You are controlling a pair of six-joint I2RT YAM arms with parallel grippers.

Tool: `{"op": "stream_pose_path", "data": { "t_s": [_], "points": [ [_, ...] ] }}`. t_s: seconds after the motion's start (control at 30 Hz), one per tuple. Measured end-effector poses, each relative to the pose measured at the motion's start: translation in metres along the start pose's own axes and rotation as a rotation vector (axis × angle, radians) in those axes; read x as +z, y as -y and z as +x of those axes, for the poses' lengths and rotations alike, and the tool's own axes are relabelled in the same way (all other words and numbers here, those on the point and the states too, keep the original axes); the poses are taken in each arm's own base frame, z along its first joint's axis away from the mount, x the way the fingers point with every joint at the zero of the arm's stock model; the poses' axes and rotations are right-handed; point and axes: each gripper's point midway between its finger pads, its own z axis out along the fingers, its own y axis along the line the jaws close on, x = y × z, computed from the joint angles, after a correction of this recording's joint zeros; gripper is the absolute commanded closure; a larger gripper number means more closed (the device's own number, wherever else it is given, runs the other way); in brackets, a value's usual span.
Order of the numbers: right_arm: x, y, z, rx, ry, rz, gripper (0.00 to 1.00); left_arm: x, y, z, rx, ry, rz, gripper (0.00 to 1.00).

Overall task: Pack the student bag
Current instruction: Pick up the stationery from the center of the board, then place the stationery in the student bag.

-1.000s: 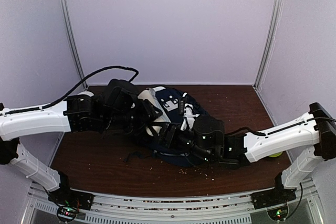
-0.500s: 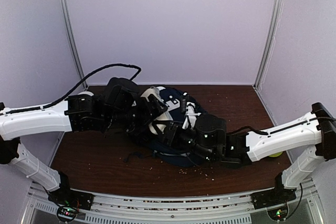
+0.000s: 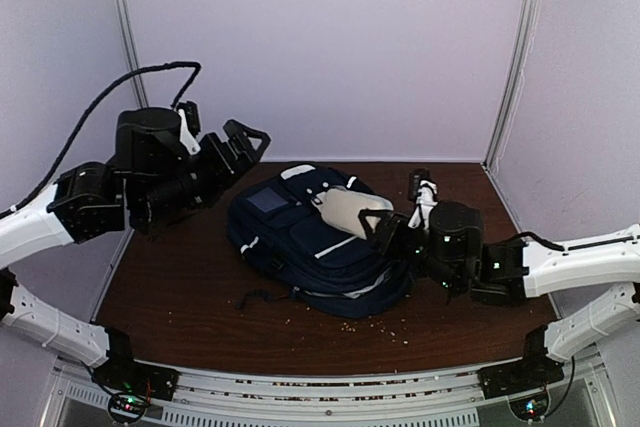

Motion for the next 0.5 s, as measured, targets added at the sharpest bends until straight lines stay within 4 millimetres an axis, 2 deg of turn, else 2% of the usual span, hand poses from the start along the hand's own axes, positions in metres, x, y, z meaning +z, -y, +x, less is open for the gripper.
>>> {"op": "stream_pose_path", "data": {
  "t_s": [0.1, 0.23, 0.37, 0.5],
  "points": [
    [-0.02, 0.033, -0.021, 0.008, 0.054, 0.051, 0.54, -0.02, -0.009, -0.023, 0.076, 0.083, 0.004, 0.02],
    [-0.049, 0.061, -0.037, 0.024, 0.108, 0.08, 0.57, -0.019, -0.026, -0.02, 0.248, 0.1, -0.042, 0.03],
    [-0.065, 0.078, -0.029, 0.028, 0.089, 0.09, 0.57, 0.007, -0.037, 0.009, 0.45, 0.027, -0.1, 0.06],
    [-0.075, 0.097, -0.011, 0.024, 0.033, 0.119, 0.57, 0.044, -0.041, 0.066, 0.667, -0.16, -0.084, 0.08]
  ]
}}
